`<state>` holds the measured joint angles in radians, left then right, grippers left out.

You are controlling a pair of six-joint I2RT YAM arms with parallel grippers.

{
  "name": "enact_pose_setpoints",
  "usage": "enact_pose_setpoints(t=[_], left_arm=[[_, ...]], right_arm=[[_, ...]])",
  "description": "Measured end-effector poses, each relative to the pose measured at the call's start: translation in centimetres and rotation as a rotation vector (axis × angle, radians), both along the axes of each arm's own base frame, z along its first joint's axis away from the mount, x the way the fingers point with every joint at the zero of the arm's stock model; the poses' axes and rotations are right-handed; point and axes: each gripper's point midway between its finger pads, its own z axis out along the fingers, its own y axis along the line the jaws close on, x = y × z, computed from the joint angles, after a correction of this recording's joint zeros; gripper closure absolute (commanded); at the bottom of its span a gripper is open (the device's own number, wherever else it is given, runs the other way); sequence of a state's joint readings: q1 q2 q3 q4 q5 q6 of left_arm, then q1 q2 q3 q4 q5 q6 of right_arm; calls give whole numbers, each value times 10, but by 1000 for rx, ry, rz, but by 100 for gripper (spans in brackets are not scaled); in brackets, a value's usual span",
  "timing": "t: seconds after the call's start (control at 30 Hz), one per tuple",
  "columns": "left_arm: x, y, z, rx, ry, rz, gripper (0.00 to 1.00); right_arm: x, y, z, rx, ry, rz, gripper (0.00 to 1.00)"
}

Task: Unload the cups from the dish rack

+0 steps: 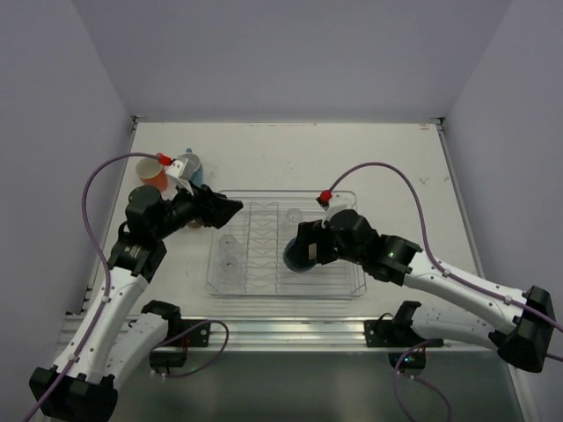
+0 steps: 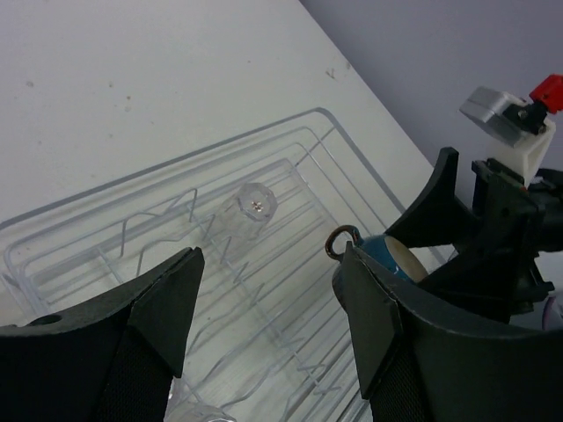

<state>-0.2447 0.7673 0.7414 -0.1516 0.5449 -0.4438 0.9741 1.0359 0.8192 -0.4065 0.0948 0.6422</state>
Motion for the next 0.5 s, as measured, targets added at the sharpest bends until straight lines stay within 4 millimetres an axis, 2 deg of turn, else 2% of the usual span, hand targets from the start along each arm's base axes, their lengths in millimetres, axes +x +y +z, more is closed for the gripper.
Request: enact_pose_setpoints(t=[0.23,0.37,0.5], left_arm=[[-23,-22,0,-134,18,-147,35],[-38,-38,0,-208,49,-239,37],[-65,-71,9,-268,77,-382,37]], right_arm=[[15,-14,24,285,4,-56,55],[19,-15,54,431,-28,-57,55],[25,-14,90,583,-70,-51,55]])
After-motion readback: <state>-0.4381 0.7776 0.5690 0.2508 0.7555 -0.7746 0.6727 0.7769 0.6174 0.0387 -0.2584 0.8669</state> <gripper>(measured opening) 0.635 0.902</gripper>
